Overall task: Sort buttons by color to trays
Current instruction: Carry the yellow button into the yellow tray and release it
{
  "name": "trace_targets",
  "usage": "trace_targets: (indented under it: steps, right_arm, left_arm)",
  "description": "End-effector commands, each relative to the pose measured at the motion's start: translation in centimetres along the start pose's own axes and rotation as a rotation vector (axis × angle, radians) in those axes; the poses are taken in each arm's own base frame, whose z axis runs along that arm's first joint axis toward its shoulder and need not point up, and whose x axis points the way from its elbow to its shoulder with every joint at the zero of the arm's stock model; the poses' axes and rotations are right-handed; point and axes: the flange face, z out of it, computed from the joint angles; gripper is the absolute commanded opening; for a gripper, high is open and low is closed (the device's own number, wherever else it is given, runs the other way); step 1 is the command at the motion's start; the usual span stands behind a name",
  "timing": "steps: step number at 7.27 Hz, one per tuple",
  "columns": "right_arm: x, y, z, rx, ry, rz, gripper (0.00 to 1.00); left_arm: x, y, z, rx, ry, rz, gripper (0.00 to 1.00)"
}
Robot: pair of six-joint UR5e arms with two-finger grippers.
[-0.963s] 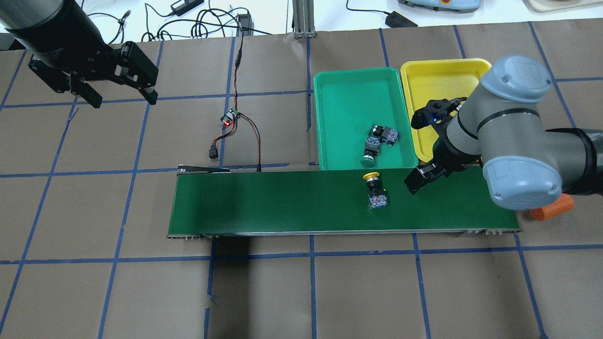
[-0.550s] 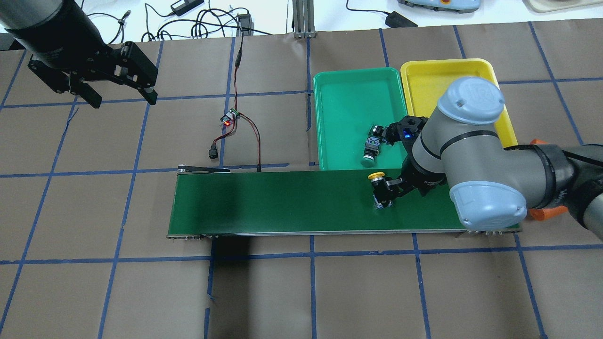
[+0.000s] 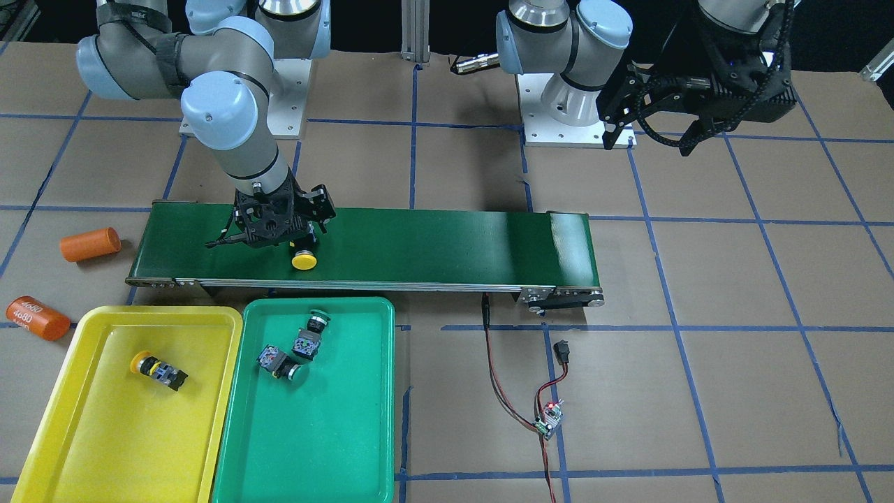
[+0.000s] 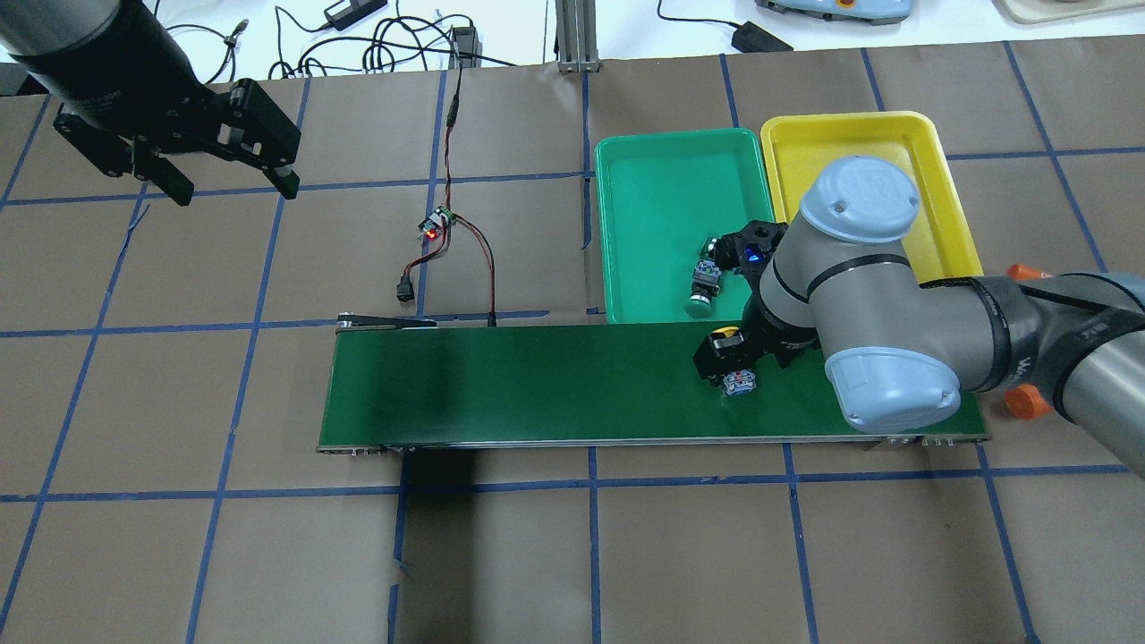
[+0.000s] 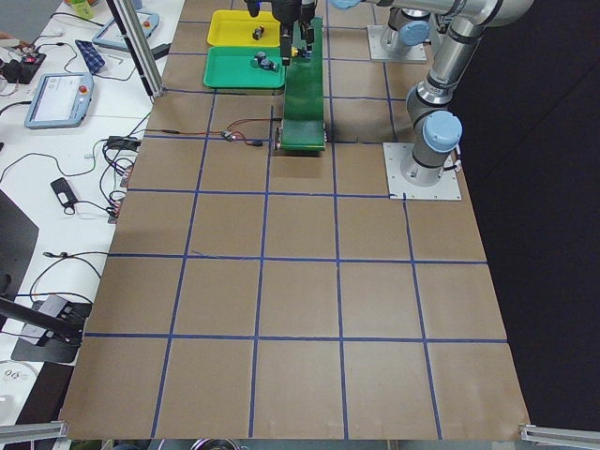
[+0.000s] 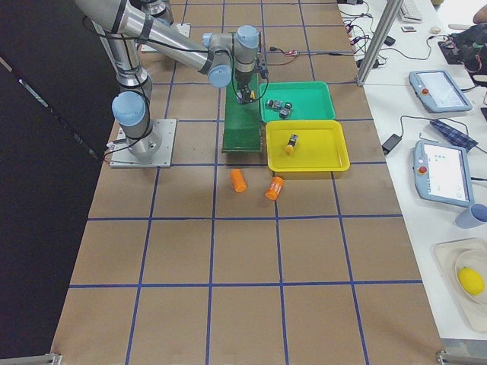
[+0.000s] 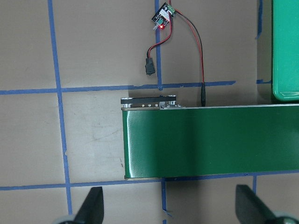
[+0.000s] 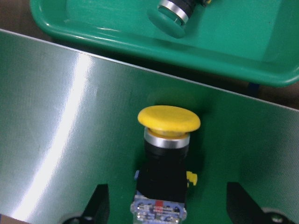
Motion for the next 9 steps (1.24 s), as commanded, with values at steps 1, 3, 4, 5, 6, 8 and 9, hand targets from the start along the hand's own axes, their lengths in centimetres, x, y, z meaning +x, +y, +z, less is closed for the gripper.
trace_targets:
  steps: [1,3,4,5,6,8,9]
  right_arm:
    - [0.2,0.0,0.1,-0.006,0.016,-0.007,0.18]
    - [0.5,-0.5,-0.6,0.006,0.046,-0.013,0.00]
    - [0.8,-1.7,-1.9,0.024,0.074,-0.044,0.00]
    - [2.0,-4.7,-2.8,0.025,0.088,-0.086,0.00]
    - [3.1,-7.8,-3.8,-0.003,0.114,-0.139,0.00]
    - [9.7,-11.8,-4.8,-0.034,0.114,-0.233,0.00]
    - [14.5,-12.1,-3.9,-0.053,0.096,-0.290,0.00]
  left_arm:
    - [0.0,0.0,0.0,-0.001,0.000,0.000,1.00]
    - [0.0,0.0,0.0,-0.001,0.000,0.000,1.00]
    - [0.0,0.0,0.0,-0.001,0.000,0.000,1.00]
    - [0.0,0.0,0.0,-0.001,0.000,0.000,1.00]
    - [0.0,0.0,0.0,-0.001,0.000,0.000,1.00]
    - [0.0,0.0,0.0,-0.001,0.000,0.000,1.00]
    - [0.0,0.0,0.0,-0.001,0.000,0.000,1.00]
